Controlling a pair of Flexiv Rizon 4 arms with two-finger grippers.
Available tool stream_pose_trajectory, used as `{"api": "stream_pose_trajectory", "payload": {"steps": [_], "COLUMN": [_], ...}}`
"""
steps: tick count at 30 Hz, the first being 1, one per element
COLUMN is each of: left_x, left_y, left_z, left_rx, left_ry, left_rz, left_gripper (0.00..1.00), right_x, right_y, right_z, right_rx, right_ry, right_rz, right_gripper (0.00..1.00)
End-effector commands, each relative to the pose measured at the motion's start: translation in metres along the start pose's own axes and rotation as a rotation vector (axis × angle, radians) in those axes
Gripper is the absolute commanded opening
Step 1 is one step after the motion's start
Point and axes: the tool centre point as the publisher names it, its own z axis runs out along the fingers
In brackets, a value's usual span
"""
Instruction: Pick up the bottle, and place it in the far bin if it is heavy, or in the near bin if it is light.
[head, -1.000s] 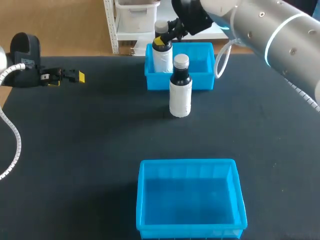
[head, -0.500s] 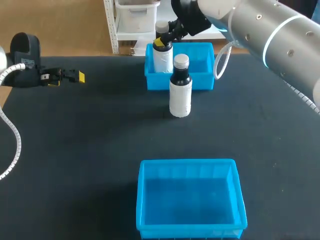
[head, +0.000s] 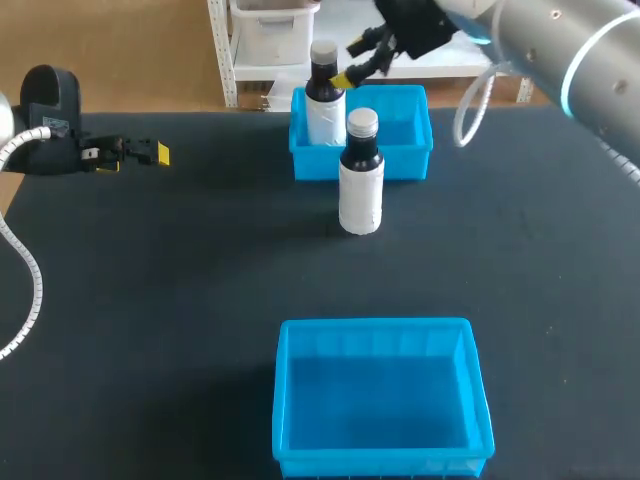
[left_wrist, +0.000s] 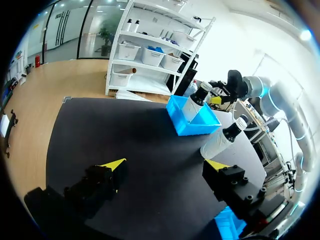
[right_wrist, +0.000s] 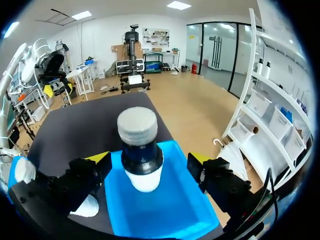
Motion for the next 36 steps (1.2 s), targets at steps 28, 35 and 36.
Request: {"api": "stream_pose_trajectory", "payload": {"steps": [28,35,36], "left_x": [0.0,0.0,0.0], "left_y": [0.0,0.0,0.0], "left_z": [0.0,0.0,0.0], "left_rx": [0.0,0.0,0.0], "left_ry": [0.0,0.0,0.0], "left_rz": [0.0,0.0,0.0], "left_gripper": [1.0,1.0,1.0], "right_x": [0.076,0.082,0.082], "right_y": [0.104,0.133,0.136], "right_z": [-0.134,-0.121,-0.119], "right_rx": [-0.003,-0.027,-0.029], "right_ry": [-0.03,-0.034,-0.029], "right_rz": [0.003,-0.015,-0.015], "right_gripper": [1.0,1.0,1.0]}}
